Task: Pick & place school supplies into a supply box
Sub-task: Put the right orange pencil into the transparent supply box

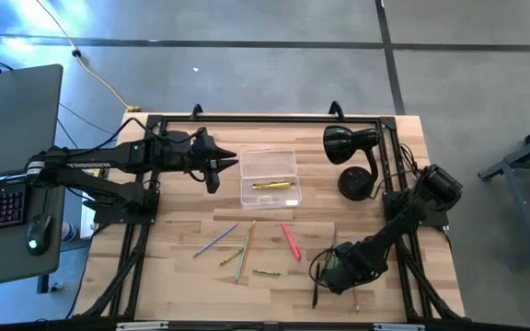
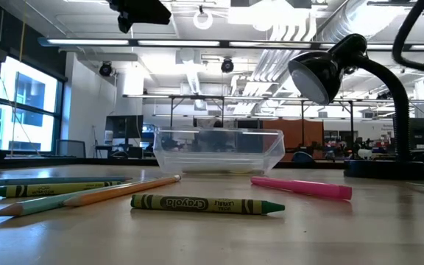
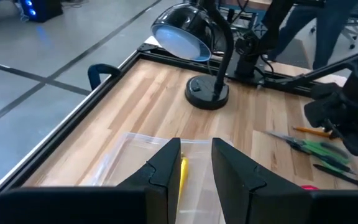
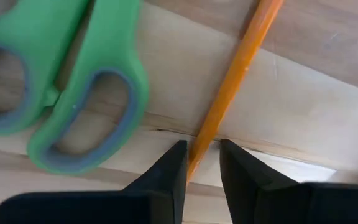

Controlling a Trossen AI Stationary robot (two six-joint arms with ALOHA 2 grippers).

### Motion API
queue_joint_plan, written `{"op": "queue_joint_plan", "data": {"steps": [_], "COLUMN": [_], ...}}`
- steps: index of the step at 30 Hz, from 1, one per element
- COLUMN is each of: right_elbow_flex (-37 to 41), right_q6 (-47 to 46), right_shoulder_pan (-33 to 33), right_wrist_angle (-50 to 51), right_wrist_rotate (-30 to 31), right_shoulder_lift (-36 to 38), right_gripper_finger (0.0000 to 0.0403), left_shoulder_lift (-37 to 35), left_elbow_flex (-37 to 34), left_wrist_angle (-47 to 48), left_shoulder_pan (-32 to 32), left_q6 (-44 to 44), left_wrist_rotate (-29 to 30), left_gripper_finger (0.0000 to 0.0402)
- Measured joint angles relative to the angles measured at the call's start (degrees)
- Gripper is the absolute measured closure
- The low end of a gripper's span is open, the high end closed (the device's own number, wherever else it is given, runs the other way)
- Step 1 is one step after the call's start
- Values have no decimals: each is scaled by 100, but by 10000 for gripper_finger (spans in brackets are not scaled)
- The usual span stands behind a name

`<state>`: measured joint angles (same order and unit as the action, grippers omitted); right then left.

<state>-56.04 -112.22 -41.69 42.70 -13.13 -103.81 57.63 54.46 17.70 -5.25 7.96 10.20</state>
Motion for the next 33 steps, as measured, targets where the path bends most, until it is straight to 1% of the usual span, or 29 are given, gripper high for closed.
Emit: {"op": "queue_joint_plan", "data": {"steps": [6, 7, 10, 13, 18, 21, 24, 28, 33], "right_elbow_flex": [47, 47, 47, 47, 46, 58, 62, 75, 75], "right_q6": [4, 9, 19, 41, 58, 63, 81, 132, 238], "right_shoulder_pan": [-9, -11, -14, -15, -6, -3, -3, 13, 46], "right_wrist_angle": [-38, -39, -14, 57, 68, 81, 170, 408, 443], "right_wrist_rotate": [236, 292, 451, 471, 437, 472, 670, 1094, 1261], "right_shoulder_lift": [-9, -9, -9, -14, -8, 98, 254, 387, 396], "right_gripper_finger": [392, 396, 390, 385, 398, 395, 391, 398, 396], "left_shoulder_lift": [0, 0, 0, 0, 0, 0, 0, 0, 0], "left_elbow_flex": [0, 0, 0, 0, 0, 0, 0, 0, 0], "left_wrist_angle": [2, 2, -2, -2, -2, -3, -3, -1, -1], "left_shoulder_pan": [1, 1, 0, 1, 0, 0, -1, 0, -1], "left_q6": [-1, 1, 1, 3, 5, 34, 132, 132, 134], "left_wrist_rotate": [-1, 0, -1, -1, -1, -1, -1, -3, -3], "left_gripper_finger": [279, 279, 279, 279, 279, 279, 279, 279, 279]}}
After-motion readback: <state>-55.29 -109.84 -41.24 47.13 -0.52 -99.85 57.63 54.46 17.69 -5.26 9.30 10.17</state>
